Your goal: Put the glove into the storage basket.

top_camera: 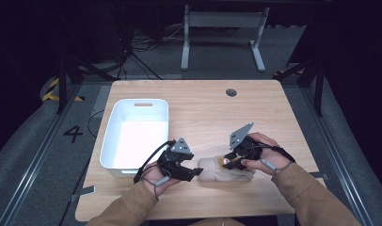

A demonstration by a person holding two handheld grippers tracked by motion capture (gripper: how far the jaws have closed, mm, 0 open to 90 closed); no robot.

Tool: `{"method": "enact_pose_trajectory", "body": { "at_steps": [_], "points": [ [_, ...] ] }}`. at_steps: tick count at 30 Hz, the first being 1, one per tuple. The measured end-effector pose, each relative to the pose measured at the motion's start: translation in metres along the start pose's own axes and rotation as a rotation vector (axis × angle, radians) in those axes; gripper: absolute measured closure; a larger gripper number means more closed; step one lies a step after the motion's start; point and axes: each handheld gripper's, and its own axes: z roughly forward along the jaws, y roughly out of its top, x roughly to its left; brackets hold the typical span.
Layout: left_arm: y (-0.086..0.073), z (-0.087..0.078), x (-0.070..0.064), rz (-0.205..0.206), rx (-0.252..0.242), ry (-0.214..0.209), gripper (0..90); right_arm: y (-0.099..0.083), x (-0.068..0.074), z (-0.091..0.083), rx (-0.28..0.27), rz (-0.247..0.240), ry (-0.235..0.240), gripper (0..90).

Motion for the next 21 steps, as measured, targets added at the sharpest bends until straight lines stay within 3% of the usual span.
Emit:
{"method": "enact_pose_trajectory", "body": {
  "at_steps": [13, 19, 21],
  "points": [
    [0.000, 0.004, -0.003, 0.011, 0.015, -0.010, 39.0, -0.005, -0.004, 0.019, 0.083, -0.004, -0.041, 64.3],
    [0.002, 0.008, -0.004, 0.023, 0.009, -0.009, 38.7, -0.006, -0.003, 0.023, 0.083, -0.008, -0.056, 61.2],
    [0.005, 0.009, -0.005, 0.024, 0.027, -0.014, 40.4, -0.008, -0.002, 0.023, 0.064, -0.002, -0.061, 56.3]
  ]
}}
